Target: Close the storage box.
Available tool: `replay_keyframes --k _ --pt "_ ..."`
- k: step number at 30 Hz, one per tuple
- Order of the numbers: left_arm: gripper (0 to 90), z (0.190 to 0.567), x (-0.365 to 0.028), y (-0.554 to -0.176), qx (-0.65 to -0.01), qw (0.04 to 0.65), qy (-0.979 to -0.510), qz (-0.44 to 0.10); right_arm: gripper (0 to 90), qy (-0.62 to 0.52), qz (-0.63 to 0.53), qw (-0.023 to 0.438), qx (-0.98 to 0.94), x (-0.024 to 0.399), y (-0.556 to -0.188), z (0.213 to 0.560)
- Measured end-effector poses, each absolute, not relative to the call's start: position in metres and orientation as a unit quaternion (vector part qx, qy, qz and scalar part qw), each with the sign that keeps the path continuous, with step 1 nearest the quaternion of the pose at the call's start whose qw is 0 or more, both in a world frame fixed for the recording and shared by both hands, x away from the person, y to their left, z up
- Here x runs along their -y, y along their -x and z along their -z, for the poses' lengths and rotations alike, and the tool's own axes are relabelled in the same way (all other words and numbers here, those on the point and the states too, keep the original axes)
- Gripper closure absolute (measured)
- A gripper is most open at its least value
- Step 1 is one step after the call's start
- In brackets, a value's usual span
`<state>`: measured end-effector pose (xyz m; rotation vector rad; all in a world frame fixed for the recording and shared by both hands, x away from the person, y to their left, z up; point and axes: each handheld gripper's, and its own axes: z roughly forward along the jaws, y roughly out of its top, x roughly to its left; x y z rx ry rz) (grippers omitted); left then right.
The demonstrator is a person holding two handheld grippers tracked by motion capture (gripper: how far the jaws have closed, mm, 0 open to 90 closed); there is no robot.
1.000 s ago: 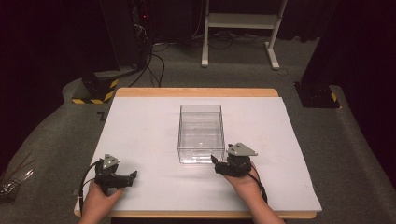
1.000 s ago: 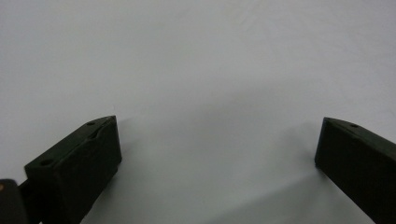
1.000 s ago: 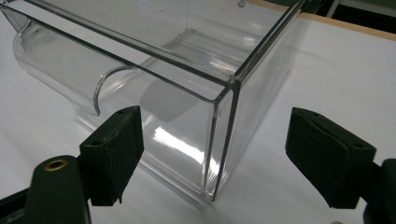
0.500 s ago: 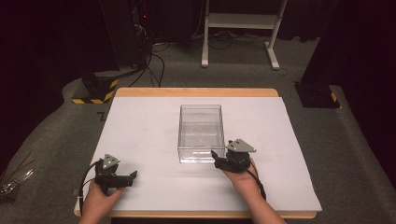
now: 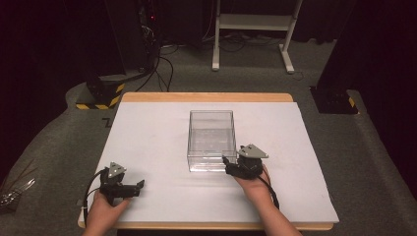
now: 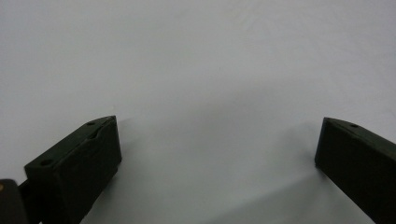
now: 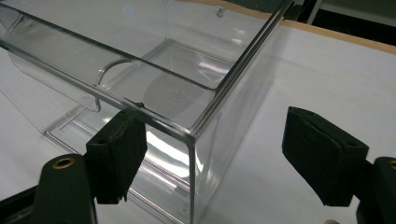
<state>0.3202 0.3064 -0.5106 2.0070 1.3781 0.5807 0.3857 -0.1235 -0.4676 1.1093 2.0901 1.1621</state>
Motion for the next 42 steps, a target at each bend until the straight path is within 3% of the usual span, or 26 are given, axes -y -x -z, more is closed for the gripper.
replay_keyframes --k 22,42 --pt "0.5 0.511 -0.306 -0.32 -0.523 0.314 -0.761 -0.22 26.5 -0.4 -0.435 0.237 -0.771 0.132 -0.367 0.466" --pt "0.5 0.511 -0.306 -0.32 -0.524 0.316 -0.759 -0.221 27.3 -0.423 -0.428 0.247 -0.76 0.179 -0.342 0.468"
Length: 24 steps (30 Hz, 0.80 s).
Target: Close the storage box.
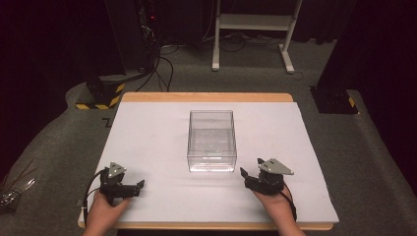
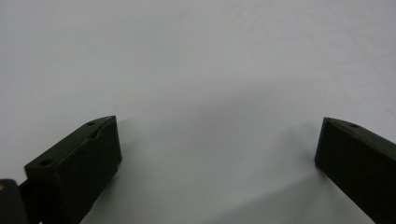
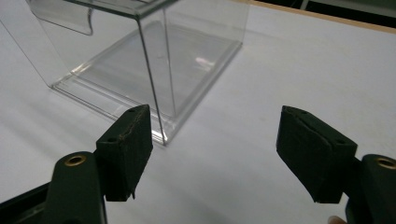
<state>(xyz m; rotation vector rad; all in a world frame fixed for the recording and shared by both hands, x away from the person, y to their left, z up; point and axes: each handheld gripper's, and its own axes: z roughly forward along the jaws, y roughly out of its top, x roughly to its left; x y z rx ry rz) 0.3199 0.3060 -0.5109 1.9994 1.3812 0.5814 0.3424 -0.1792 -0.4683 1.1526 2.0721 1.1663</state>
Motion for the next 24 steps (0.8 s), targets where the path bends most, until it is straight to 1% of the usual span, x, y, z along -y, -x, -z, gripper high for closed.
replay_keyframes --k 12,24 --pt "0.5 0.511 -0.306 -0.32 -0.524 0.316 -0.759 -0.221 27.6 -0.447 -0.403 0.256 -0.756 0.211 -0.333 0.483" --pt "0.6 0.511 -0.306 -0.32 -0.524 0.316 -0.759 -0.221 28.1 -0.464 -0.383 0.263 -0.754 0.232 -0.323 0.494"
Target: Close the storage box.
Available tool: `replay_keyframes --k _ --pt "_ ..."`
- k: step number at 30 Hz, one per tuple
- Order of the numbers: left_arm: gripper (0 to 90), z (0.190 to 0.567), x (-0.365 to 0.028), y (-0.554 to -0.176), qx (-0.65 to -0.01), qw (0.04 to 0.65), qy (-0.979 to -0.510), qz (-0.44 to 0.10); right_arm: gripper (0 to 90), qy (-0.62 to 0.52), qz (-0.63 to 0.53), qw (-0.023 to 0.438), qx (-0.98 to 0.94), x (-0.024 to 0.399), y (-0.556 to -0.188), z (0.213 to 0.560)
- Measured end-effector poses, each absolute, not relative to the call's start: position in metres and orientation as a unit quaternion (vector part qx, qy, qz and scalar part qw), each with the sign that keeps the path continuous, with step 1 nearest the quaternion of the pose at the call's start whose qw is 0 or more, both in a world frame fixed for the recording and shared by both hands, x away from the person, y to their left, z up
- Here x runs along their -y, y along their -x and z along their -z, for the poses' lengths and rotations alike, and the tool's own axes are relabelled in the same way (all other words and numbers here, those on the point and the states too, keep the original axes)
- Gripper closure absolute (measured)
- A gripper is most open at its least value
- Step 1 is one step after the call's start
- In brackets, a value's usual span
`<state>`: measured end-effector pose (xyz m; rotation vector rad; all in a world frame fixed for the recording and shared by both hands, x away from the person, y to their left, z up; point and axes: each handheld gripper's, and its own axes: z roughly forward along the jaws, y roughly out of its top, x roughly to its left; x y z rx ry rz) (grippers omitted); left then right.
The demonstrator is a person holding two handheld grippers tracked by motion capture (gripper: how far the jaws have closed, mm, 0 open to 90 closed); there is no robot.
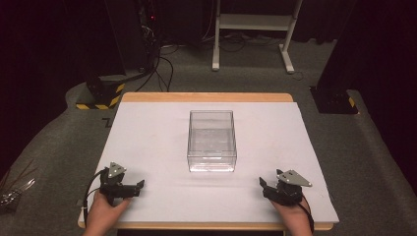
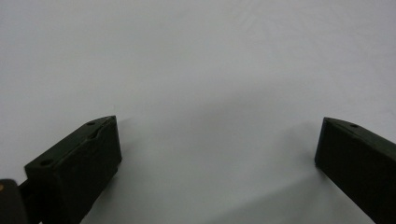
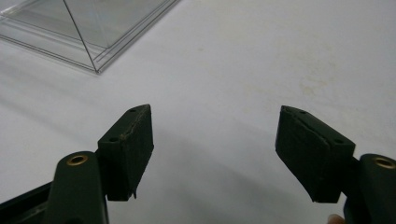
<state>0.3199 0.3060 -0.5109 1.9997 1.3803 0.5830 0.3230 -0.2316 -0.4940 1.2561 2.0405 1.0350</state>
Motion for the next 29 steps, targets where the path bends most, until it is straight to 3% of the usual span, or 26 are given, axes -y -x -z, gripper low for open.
replay_keyframes --k 29 --pt "0.6 0.5109 -0.3061 -0.3197 -0.523 0.316 -0.76 -0.223 28.7 -0.449 -0.364 0.25 -0.777 0.2301 -0.3243 0.5007"
